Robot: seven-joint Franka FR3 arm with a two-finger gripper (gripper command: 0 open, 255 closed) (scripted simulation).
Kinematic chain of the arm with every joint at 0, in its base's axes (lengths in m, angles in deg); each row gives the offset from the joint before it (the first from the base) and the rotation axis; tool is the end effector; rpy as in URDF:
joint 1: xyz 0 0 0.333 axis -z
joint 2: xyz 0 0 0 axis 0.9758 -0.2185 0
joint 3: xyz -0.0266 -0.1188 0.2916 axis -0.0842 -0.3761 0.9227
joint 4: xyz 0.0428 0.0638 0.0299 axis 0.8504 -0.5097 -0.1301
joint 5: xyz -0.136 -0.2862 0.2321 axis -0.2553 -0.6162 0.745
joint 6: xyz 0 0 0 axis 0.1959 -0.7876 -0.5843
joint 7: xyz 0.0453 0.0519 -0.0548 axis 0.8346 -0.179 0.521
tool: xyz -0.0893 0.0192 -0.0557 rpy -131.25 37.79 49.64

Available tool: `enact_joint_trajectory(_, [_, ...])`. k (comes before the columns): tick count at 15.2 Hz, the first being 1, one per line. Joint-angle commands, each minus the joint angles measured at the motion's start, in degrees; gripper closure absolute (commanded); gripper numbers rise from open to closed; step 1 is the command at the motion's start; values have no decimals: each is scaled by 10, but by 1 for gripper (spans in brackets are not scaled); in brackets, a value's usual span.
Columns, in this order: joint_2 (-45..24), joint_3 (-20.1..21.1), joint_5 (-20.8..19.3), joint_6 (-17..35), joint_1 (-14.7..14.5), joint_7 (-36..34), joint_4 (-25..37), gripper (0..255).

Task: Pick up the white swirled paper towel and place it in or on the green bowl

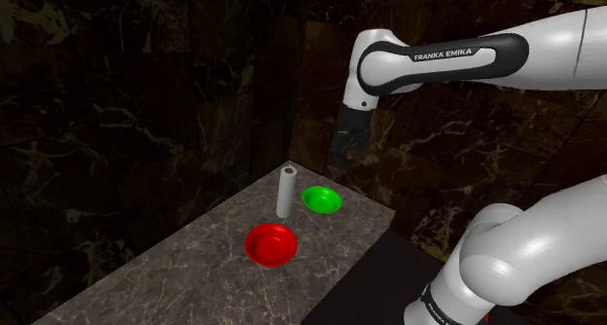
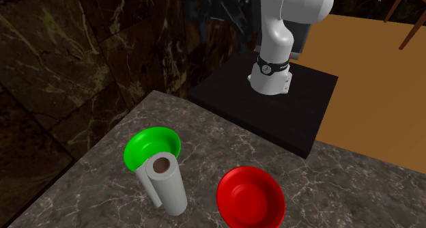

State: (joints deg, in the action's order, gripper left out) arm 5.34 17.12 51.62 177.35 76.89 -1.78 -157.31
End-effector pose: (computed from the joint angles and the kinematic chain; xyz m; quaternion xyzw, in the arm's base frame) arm 0.3911 -0.0132 0.4854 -0.9981 0.0272 0.0484 0.0254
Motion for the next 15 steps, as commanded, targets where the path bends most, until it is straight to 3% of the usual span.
enact_joint_trajectory(1, [-46, -1, 2, 34, -1, 0, 16, 0])
enact_joint_trajectory(8, [-198, -1, 13, 124, -5, -2, 89, 0])
enact_joint_trajectory(15, [-351, 0, 24, 178, -6, -4, 199, 0])
